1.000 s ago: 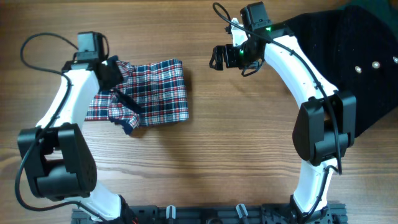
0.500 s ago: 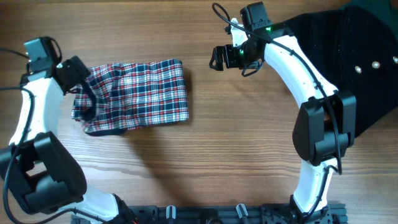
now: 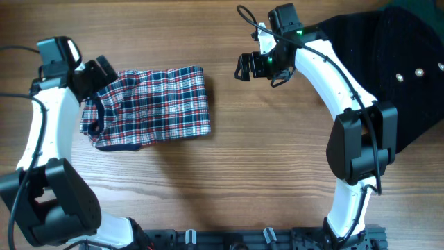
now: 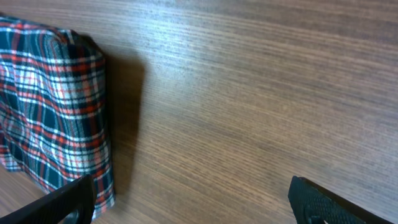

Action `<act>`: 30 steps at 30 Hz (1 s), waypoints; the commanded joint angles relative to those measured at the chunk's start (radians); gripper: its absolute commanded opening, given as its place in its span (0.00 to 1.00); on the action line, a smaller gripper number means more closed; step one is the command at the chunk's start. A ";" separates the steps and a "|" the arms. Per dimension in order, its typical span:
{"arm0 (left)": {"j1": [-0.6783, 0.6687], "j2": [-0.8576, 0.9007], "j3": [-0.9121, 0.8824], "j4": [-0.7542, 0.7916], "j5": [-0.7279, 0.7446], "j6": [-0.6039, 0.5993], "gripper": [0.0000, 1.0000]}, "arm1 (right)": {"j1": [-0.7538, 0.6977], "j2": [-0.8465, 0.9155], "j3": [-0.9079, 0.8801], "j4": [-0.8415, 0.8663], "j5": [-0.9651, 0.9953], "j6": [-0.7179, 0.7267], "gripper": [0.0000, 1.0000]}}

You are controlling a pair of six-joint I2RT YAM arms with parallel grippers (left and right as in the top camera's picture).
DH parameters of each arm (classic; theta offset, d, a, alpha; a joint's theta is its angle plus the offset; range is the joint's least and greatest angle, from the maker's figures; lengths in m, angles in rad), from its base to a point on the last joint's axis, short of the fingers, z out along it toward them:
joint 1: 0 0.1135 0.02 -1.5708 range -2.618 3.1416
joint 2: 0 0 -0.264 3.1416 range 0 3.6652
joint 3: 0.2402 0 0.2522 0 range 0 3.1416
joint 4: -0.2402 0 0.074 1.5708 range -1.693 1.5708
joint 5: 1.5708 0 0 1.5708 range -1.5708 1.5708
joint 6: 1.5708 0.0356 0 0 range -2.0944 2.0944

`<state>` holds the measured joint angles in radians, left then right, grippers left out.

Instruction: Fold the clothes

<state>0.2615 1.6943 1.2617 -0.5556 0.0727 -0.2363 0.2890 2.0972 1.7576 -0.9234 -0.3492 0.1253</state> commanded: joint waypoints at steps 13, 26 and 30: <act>-0.044 -0.021 0.008 0.071 0.058 0.016 1.00 | 0.000 -0.026 0.015 -0.027 0.012 0.010 1.00; -0.044 -0.002 0.008 0.109 0.075 0.053 1.00 | 0.000 -0.026 0.015 -0.031 0.013 0.004 1.00; -0.043 0.058 0.008 0.114 0.072 0.076 1.00 | -0.001 -0.026 0.015 -0.034 0.014 -0.021 1.00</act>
<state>0.2222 1.7012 1.2617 -0.4400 0.1329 -0.1986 0.2890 2.0972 1.7576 -0.9531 -0.3492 0.1272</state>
